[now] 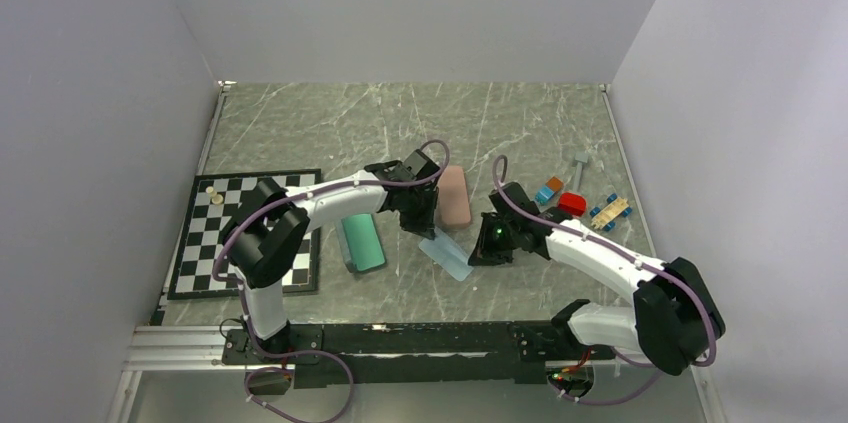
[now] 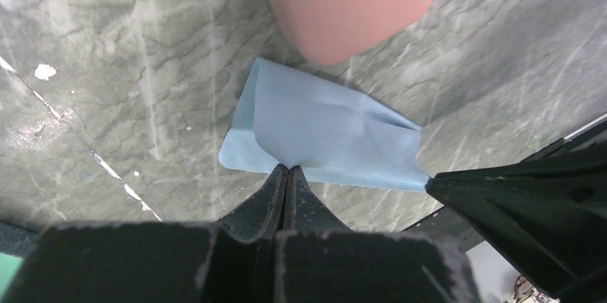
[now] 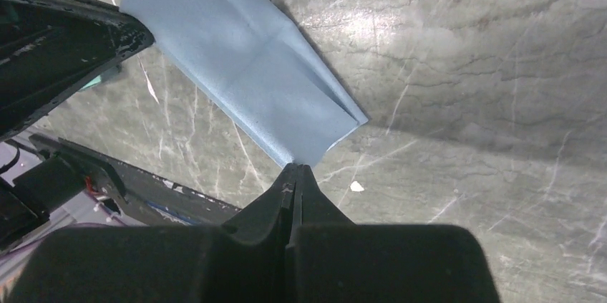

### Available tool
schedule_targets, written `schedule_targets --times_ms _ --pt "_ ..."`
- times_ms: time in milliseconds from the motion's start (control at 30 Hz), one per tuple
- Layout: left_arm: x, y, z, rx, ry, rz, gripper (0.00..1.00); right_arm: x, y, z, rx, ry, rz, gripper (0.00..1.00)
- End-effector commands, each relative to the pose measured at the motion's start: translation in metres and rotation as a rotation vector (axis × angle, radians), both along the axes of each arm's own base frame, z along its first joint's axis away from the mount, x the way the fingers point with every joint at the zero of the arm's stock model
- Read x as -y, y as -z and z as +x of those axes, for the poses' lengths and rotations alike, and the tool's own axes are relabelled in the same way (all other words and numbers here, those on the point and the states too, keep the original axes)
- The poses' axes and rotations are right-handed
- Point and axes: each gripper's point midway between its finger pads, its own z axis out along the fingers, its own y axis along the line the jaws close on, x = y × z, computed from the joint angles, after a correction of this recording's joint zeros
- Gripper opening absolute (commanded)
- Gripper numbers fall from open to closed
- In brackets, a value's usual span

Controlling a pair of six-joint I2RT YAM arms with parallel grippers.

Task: Organize the sunglasses
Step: Fold the glasses cleaning cloth at the center of the board.

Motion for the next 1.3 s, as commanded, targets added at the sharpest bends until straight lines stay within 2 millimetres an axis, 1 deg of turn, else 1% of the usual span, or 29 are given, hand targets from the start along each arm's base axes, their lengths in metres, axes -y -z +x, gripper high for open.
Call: schedule_targets --times_ms 0,167,533,633,733,800,833,867,900,933,967,1067,1100,1167,1267 --pt "-0.012 0.006 -0.003 0.013 0.002 0.037 0.00 -0.002 0.000 0.006 0.042 0.067 -0.029 0.00" --pt "-0.016 0.010 -0.006 0.010 -0.002 0.050 0.00 -0.005 0.006 0.002 0.030 0.071 -0.042 0.00" --pt "-0.017 0.016 -0.006 0.003 0.008 0.068 0.00 -0.015 0.017 -0.004 0.037 0.058 -0.108 0.00" --pt "-0.019 0.020 -0.008 -0.007 0.008 0.078 0.00 -0.015 0.020 -0.005 0.042 0.056 -0.139 0.01" --pt "-0.021 0.022 -0.009 -0.015 0.008 0.094 0.00 -0.015 0.021 -0.004 0.052 0.055 -0.163 0.06" --pt "-0.023 0.023 -0.009 -0.018 0.008 0.103 0.00 -0.017 0.019 -0.004 0.059 0.048 -0.162 0.14" --pt "-0.024 0.022 -0.010 -0.020 0.009 0.106 0.02 -0.019 0.018 -0.005 0.062 0.043 -0.155 0.20" --pt "-0.025 0.021 -0.011 -0.021 0.013 0.106 0.08 -0.021 0.015 -0.005 0.069 0.038 -0.146 0.25" --pt "-0.026 0.017 -0.012 -0.015 0.017 0.104 0.16 -0.023 0.011 -0.005 0.077 0.032 -0.134 0.33" --pt "-0.027 0.015 -0.013 -0.011 0.020 0.102 0.23 -0.023 0.008 -0.005 0.084 0.033 -0.126 0.36" --pt "-0.029 0.012 -0.014 -0.004 0.025 0.098 0.29 -0.023 0.004 -0.005 0.094 0.036 -0.117 0.38" --pt "-0.031 -0.004 -0.016 0.032 0.039 0.068 0.49 -0.016 -0.001 -0.005 0.117 0.068 -0.118 0.45" --pt "-0.031 -0.008 -0.017 0.042 0.044 0.058 0.51 -0.014 -0.001 -0.005 0.117 0.081 -0.120 0.47" --pt "-0.030 -0.015 -0.015 0.061 0.053 0.042 0.53 -0.012 0.001 -0.005 0.110 0.109 -0.124 0.49" --pt "-0.030 -0.016 -0.013 0.071 0.051 0.048 0.54 -0.014 0.005 -0.003 0.100 0.148 -0.109 0.53"
